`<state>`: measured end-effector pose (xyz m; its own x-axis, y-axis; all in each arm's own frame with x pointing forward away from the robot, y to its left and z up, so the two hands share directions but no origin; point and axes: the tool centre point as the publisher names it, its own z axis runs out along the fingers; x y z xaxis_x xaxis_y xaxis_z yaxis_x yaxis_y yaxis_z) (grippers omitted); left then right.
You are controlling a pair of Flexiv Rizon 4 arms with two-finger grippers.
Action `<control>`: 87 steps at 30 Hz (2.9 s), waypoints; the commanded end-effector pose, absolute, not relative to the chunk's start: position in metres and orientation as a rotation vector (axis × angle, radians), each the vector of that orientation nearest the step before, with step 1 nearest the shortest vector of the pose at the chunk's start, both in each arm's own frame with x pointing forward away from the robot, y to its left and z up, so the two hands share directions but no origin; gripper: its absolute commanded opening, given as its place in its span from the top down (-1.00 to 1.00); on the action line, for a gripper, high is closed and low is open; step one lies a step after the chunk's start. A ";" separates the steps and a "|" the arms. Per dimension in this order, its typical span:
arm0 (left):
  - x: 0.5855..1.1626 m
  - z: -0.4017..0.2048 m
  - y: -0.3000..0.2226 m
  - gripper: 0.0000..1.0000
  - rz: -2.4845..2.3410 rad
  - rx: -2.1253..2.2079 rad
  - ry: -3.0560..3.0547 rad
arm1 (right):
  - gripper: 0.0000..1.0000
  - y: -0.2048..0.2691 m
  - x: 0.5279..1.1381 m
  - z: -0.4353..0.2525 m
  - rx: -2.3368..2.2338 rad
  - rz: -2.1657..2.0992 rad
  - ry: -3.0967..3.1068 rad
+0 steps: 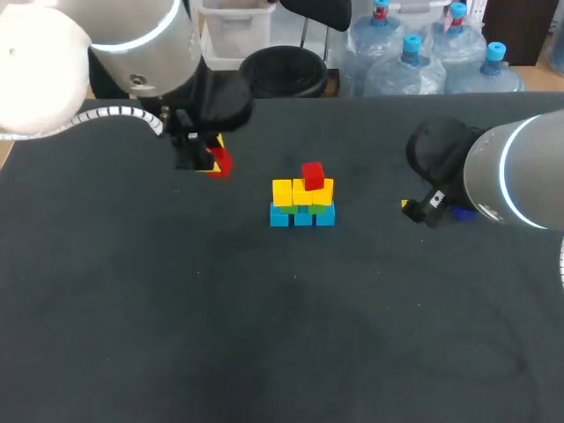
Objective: Place the blue cubes, place green cubes on the blue cubes, place the yellow cubes on the green cubes, then place the red cubes on the yellow cubes, and place purple cube on the red cubes.
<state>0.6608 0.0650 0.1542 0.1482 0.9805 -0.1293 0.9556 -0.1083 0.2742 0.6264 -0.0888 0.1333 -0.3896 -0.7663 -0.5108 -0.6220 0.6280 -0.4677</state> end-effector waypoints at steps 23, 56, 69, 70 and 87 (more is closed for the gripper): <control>0.687 0.133 0.017 1.00 0.064 2.257 1.737 | -1.00 -0.090 0.626 0.132 -1.077 -0.258 2.127; 0.701 0.100 -0.026 1.00 -0.074 2.308 1.885 | -1.00 -0.090 0.626 0.132 -1.077 -0.258 2.127; 0.710 0.102 -0.031 1.00 -0.100 2.339 1.902 | -1.00 -0.090 0.626 0.132 -1.077 -0.258 2.127; 0.710 0.101 -0.031 1.00 -0.105 2.340 1.905 | -1.00 -0.090 0.626 0.132 -1.077 -0.258 2.127; 0.708 0.096 -0.038 1.00 -0.169 2.311 1.943 | -1.00 -0.090 0.626 0.132 -1.077 -0.258 2.127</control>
